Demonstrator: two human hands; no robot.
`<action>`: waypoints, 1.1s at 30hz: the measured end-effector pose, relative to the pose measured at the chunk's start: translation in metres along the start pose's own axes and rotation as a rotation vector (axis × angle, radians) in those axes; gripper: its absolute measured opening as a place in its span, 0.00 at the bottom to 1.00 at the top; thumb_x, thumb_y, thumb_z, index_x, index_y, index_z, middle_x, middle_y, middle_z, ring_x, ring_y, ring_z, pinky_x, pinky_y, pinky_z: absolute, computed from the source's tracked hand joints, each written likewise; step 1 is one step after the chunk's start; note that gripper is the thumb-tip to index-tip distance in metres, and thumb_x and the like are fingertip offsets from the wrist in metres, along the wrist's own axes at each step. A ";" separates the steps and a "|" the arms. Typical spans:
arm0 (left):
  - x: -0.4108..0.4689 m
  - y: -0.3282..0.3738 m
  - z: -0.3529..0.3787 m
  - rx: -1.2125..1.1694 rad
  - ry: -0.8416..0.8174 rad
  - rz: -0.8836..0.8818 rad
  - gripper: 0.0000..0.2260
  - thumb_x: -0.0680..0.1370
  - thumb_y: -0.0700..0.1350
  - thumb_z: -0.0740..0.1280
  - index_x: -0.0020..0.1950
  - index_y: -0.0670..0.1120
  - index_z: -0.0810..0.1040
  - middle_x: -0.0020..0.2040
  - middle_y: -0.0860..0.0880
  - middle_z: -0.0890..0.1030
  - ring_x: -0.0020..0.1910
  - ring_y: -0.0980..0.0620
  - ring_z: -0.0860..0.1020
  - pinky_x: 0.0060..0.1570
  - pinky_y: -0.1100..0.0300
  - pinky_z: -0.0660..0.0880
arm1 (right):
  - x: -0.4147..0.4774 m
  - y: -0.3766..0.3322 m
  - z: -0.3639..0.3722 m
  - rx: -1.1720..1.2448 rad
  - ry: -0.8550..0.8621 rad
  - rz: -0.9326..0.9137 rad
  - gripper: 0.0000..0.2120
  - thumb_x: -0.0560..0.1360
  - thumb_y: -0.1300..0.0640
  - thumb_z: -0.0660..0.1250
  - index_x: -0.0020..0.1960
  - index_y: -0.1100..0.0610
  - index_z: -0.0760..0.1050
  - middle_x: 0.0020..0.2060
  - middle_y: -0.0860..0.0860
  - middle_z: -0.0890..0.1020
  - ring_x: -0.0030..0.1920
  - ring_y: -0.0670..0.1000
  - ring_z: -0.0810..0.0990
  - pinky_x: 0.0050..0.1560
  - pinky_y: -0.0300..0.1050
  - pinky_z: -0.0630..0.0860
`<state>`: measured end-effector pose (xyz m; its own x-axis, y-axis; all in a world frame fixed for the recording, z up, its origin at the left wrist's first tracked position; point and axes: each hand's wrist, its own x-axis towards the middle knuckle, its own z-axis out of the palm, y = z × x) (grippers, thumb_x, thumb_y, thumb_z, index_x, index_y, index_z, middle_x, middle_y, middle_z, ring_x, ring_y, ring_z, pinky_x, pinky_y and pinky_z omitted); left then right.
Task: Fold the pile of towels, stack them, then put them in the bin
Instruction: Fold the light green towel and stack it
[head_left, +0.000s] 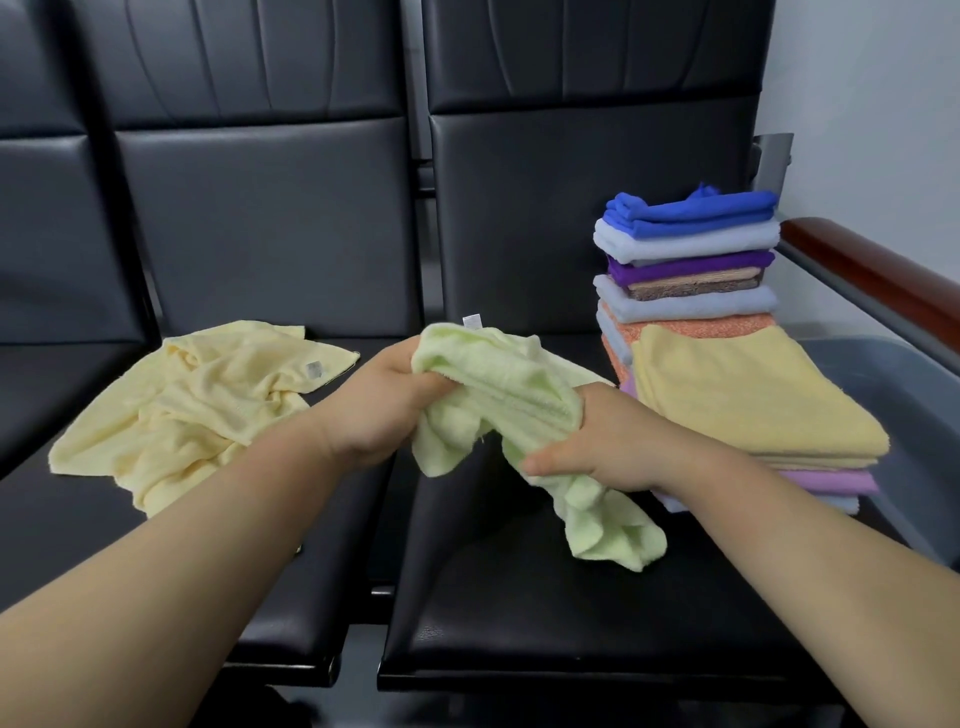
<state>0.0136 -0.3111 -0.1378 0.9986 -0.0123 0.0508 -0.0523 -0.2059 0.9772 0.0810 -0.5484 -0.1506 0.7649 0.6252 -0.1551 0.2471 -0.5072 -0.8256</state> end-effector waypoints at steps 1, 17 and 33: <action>0.001 0.001 0.002 -0.028 0.023 -0.004 0.12 0.79 0.43 0.67 0.62 0.43 0.81 0.58 0.39 0.84 0.59 0.37 0.82 0.60 0.38 0.79 | 0.001 0.001 0.001 -0.019 -0.007 0.010 0.16 0.69 0.51 0.82 0.55 0.49 0.83 0.46 0.44 0.87 0.49 0.46 0.86 0.52 0.45 0.83; -0.002 -0.004 -0.016 0.558 -0.116 -0.105 0.04 0.77 0.44 0.75 0.48 0.53 0.84 0.43 0.56 0.87 0.42 0.59 0.84 0.44 0.62 0.78 | 0.006 0.007 -0.003 -0.057 0.081 -0.004 0.12 0.72 0.49 0.78 0.49 0.56 0.85 0.46 0.54 0.88 0.50 0.54 0.86 0.55 0.56 0.82; -0.003 0.001 0.003 0.695 -0.159 -0.159 0.09 0.73 0.45 0.78 0.38 0.48 0.80 0.28 0.58 0.79 0.27 0.61 0.76 0.34 0.65 0.72 | 0.003 0.004 -0.008 -0.203 0.108 0.024 0.07 0.74 0.50 0.77 0.40 0.51 0.82 0.39 0.48 0.86 0.44 0.50 0.85 0.44 0.45 0.79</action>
<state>0.0101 -0.3139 -0.1379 0.9847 -0.0618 -0.1629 0.0514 -0.7901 0.6108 0.0893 -0.5532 -0.1505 0.8284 0.5501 -0.1057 0.3344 -0.6370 -0.6946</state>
